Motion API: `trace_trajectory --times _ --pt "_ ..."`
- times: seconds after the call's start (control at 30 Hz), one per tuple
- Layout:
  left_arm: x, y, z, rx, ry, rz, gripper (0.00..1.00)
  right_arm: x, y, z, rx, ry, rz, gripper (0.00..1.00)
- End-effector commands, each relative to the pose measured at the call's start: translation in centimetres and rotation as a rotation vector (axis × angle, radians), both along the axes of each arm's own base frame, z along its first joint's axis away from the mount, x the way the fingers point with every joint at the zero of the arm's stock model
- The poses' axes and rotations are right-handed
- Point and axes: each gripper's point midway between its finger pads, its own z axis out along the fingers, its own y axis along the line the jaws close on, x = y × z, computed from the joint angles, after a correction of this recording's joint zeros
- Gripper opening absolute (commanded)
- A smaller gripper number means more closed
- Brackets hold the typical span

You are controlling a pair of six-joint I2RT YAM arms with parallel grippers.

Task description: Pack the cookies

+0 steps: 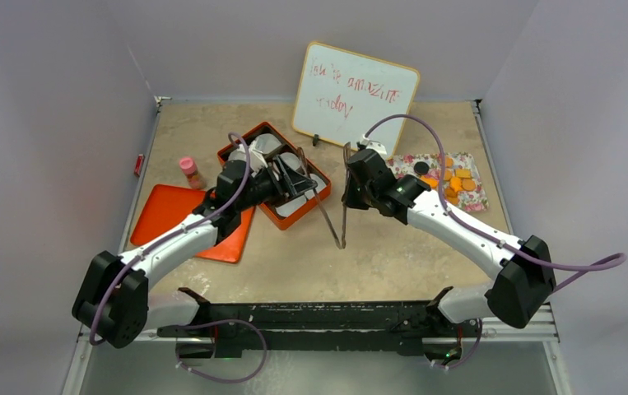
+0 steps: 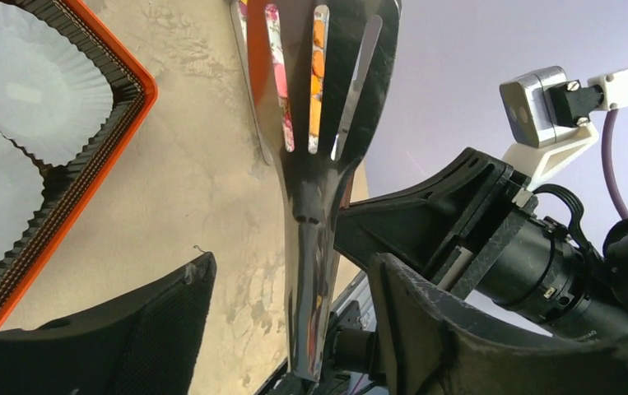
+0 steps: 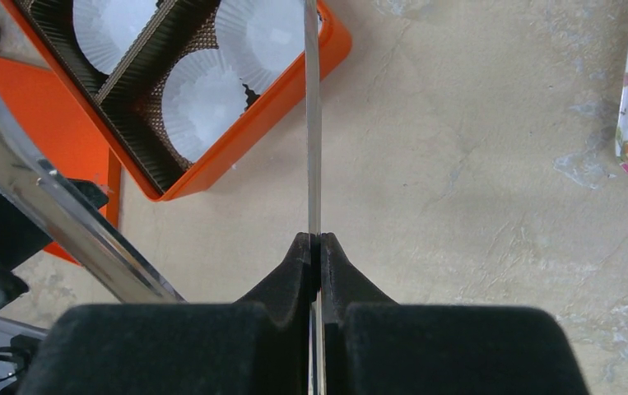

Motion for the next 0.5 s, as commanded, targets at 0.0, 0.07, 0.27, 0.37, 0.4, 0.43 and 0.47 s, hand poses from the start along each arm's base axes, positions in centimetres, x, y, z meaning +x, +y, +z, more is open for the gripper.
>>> trace_trajectory --times 0.0,0.07,0.27,0.37,0.4,0.43,0.47 --pt "1.35 -0.78 3.17 -0.069 -0.068 0.044 0.63 0.69 1.23 2.13 0.074 -0.051 -0.001 0.00" --pt "1.50 -0.93 3.21 -0.077 -0.063 0.052 0.59 0.71 1.33 2.15 0.082 -0.049 -0.003 0.00" --pt "1.75 -1.28 3.47 -0.103 -0.069 0.070 0.50 0.75 1.65 2.32 0.101 -0.050 -0.003 0.00" --pt "1.75 -1.45 3.48 -0.116 -0.067 0.069 0.45 0.72 1.71 2.33 0.106 -0.048 -0.001 0.00" --pt "1.72 -1.54 3.47 -0.121 -0.065 0.066 0.43 0.71 1.73 2.32 0.107 -0.047 -0.002 0.00" --pt "1.75 -1.59 3.48 -0.126 -0.064 0.066 0.42 0.69 1.78 2.28 0.110 -0.045 -0.001 0.00" --pt "1.77 -1.65 3.38 -0.127 -0.062 0.066 0.41 0.63 1.87 2.26 0.112 -0.045 0.002 0.00"
